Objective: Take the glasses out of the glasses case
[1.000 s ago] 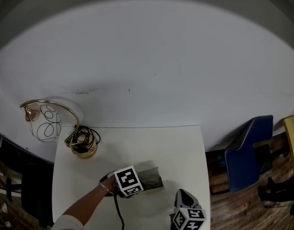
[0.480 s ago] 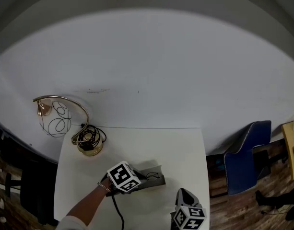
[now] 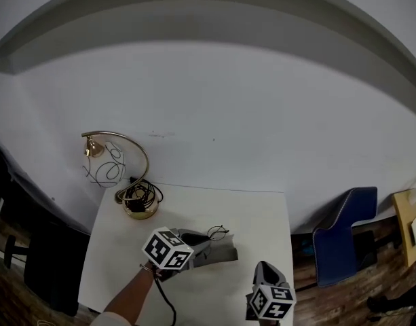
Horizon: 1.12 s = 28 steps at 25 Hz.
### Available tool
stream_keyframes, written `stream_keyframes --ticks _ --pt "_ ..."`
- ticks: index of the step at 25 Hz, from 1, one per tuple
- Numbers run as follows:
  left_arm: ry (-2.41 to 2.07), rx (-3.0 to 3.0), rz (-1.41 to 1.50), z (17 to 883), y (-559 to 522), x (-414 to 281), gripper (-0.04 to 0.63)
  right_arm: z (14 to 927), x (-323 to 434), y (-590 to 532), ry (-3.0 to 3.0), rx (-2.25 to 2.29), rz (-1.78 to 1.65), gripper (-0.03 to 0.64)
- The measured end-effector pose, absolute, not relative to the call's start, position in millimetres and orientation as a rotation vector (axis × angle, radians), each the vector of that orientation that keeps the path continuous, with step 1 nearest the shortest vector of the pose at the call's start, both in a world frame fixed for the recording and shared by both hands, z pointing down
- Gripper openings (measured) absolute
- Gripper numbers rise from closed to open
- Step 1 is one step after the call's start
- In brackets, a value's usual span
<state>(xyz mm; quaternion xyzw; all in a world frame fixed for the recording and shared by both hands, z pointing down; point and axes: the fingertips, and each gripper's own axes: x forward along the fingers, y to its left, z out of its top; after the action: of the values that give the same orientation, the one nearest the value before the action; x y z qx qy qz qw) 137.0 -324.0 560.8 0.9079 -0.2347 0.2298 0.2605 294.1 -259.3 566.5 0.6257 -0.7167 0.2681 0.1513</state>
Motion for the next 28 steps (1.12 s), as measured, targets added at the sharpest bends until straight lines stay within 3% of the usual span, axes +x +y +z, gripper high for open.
stream_keyframes --ticks 13,28 --pt "-1.280 2.506 0.056 437 -299 72 0.043 490 254 -283 -2.237 1.774 0.503 0.032" --pt "-2.002 2.436 -0.140 392 -251 7 0.043 436 209 -283 -2.324 1.775 0.258 0.032"
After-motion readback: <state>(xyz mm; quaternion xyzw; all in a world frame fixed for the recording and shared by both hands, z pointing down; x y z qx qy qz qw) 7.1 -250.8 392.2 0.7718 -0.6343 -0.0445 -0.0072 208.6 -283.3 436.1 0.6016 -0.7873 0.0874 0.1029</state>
